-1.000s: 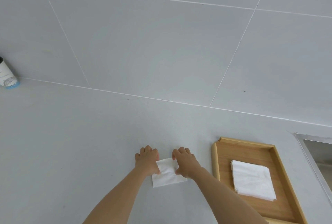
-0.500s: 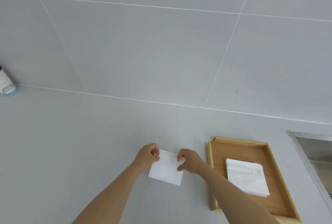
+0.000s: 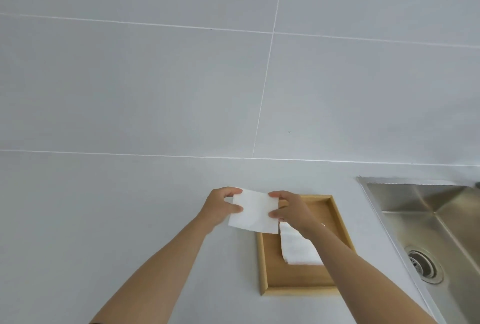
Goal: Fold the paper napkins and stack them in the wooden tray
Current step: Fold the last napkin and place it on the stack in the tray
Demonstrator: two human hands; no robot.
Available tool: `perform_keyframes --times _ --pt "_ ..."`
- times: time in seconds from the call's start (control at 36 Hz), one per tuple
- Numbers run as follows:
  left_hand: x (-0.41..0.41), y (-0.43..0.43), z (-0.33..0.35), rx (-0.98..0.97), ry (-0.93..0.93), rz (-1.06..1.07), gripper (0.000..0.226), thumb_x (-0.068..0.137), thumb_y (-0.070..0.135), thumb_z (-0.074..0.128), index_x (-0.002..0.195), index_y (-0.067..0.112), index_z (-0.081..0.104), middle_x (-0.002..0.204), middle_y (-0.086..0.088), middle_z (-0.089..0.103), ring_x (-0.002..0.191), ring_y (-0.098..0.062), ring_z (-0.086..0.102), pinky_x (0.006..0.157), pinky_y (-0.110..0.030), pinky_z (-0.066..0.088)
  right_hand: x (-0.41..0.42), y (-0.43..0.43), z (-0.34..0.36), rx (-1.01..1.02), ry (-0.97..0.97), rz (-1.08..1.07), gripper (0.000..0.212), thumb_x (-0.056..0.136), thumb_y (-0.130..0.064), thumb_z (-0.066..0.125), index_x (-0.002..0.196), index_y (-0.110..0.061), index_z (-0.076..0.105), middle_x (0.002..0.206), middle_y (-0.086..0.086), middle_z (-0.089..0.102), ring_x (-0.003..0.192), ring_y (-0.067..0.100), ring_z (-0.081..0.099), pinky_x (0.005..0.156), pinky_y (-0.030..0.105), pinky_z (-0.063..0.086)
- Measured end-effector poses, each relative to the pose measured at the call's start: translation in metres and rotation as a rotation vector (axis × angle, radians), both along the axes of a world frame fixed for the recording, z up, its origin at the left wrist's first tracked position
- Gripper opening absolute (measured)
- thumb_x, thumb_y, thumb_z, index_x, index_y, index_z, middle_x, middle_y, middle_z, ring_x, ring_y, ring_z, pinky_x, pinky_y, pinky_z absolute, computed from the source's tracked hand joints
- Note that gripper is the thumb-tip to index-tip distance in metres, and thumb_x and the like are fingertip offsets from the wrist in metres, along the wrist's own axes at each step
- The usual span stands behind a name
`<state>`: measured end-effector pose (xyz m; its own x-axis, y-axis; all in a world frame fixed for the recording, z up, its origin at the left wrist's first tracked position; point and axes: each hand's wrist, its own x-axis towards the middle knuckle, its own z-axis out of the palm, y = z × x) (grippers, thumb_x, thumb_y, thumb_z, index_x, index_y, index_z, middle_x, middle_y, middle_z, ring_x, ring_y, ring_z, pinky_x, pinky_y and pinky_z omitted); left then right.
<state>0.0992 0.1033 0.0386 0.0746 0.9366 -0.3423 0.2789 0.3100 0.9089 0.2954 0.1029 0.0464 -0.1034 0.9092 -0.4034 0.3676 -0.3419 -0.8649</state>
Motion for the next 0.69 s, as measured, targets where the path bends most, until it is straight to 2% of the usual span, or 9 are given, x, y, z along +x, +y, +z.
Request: perform_keyframes --times 0.06,0.19,0.25,0.33,0.42,0.5,0.56,0.61,0.69 --pt "0.018 0.002 0.0 -0.007 0.019 -0.042 0.05 0.076 -0.006 0.066 0.123 0.008 0.056 0.121 -0.007 0.055 0.122 -0.024 0.05 0.103 -0.035 0.042 0.019 -0.002 0.001 0.004 -0.03 -0.039 0.048 0.078 0.013 0.061 0.122 -0.004 0.053 0.117 0.009 0.052 0.085 0.021 0.057 0.067 0.022 0.049" --pt "0.062 0.001 -0.009 -0.014 0.079 -0.15 0.057 0.076 -0.004 0.067 0.128 0.011 0.052 0.136 -0.006 0.05 0.131 -0.022 0.042 0.104 -0.029 0.037 0.062 -0.01 -0.006 0.009 -0.175 -0.094 0.045 0.08 0.007 0.061 0.123 -0.006 0.054 0.105 0.009 0.056 0.08 0.019 0.057 0.065 0.022 0.05" --pt "0.107 0.001 -0.019 -0.031 0.145 -0.23 0.06 0.076 -0.002 0.067 0.131 0.013 0.049 0.139 -0.003 0.047 0.133 -0.02 0.04 0.104 -0.027 0.036 0.103 -0.012 -0.018 -0.02 -0.26 -0.106 0.044 0.081 0.004 0.061 0.123 -0.007 0.055 0.1 0.007 0.056 0.075 0.018 0.056 0.067 0.026 0.05" --pt "0.116 -0.008 -0.025 -0.039 0.213 -0.277 0.063 0.079 0.001 0.066 0.136 0.015 0.044 0.145 -0.003 0.041 0.136 -0.02 0.036 0.107 -0.028 0.034 0.108 -0.014 -0.03 -0.039 -0.345 -0.081 0.045 0.081 0.003 0.06 0.125 -0.008 0.054 0.104 0.007 0.055 0.072 0.017 0.054 0.062 0.023 0.048" --pt "0.126 -0.009 -0.035 -0.054 0.267 -0.314 0.066 0.08 0.001 0.066 0.139 0.014 0.038 0.149 -0.004 0.037 0.139 -0.019 0.031 0.111 -0.029 0.03 0.113 -0.013 -0.043 -0.055 -0.392 -0.074 0.049 0.081 0.005 0.058 0.128 -0.008 0.052 0.12 0.008 0.054 0.087 0.018 0.05 0.07 0.024 0.047" --pt "0.128 -0.015 -0.038 -0.05 0.332 -0.334 0.068 0.081 0.002 0.065 0.141 0.012 0.034 0.151 -0.006 0.034 0.141 -0.02 0.029 0.113 -0.031 0.028 0.109 -0.016 -0.051 -0.056 -0.463 -0.024 0.052 0.083 0.007 0.052 0.131 -0.009 0.048 0.133 0.007 0.051 0.106 0.025 0.055 0.072 0.021 0.044" --pt "0.129 -0.018 -0.041 -0.042 0.371 -0.355 0.069 0.082 0.003 0.065 0.142 0.011 0.032 0.151 -0.006 0.032 0.141 -0.021 0.029 0.114 -0.031 0.028 0.107 -0.017 -0.054 -0.051 -0.494 -0.004 0.051 0.084 0.007 0.05 0.132 -0.009 0.047 0.139 0.007 0.046 0.122 0.024 0.05 0.084 0.022 0.044" --pt "0.131 -0.02 -0.044 -0.023 0.423 -0.377 0.069 0.083 0.004 0.064 0.143 0.01 0.03 0.153 -0.006 0.029 0.141 -0.022 0.028 0.114 -0.031 0.027 0.105 -0.019 -0.056 -0.044 -0.541 0.023 0.05 0.086 0.008 0.047 0.133 -0.009 0.046 0.141 0.006 0.045 0.128 0.022 0.045 0.095 0.024 0.041" --pt "0.131 -0.022 -0.047 0.001 0.473 -0.386 0.069 0.084 0.002 0.063 0.143 0.009 0.028 0.153 -0.005 0.028 0.141 -0.021 0.028 0.113 -0.028 0.028 0.103 -0.02 -0.059 -0.03 -0.597 0.079 0.052 0.087 0.009 0.044 0.135 -0.01 0.044 0.144 0.005 0.042 0.13 0.02 0.043 0.1 0.022 0.039"
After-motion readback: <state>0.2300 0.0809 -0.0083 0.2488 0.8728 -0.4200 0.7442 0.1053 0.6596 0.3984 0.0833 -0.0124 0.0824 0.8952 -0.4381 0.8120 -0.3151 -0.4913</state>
